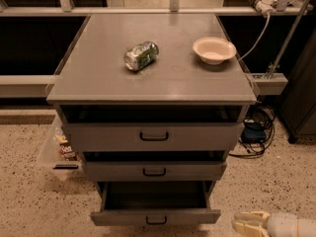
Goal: Close bottom drawer
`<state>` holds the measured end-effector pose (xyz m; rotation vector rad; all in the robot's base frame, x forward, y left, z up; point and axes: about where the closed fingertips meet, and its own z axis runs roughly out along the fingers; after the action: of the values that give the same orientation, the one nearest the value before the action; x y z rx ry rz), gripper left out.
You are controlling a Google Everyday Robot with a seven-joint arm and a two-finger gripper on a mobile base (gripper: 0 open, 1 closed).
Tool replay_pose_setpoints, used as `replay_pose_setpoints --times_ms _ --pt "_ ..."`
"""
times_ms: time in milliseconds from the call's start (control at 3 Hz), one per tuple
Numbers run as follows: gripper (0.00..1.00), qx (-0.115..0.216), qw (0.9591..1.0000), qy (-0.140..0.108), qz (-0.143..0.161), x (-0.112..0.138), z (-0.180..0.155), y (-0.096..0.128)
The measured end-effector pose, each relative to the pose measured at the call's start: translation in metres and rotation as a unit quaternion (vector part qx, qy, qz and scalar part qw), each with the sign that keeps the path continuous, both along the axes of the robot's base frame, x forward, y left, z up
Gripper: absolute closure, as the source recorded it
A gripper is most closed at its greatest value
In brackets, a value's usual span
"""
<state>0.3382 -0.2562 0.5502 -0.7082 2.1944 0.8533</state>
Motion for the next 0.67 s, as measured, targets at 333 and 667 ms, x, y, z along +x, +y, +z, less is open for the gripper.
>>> replay_pose_setpoints --times_ms 333,667 --pt "0.88 0.003 1.0000 0.001 0.001 0.001 -0.001 0.001" --pt "1.00 0.011 0.9999 -0.003 -0.011 0.027 -0.023 -0.001"
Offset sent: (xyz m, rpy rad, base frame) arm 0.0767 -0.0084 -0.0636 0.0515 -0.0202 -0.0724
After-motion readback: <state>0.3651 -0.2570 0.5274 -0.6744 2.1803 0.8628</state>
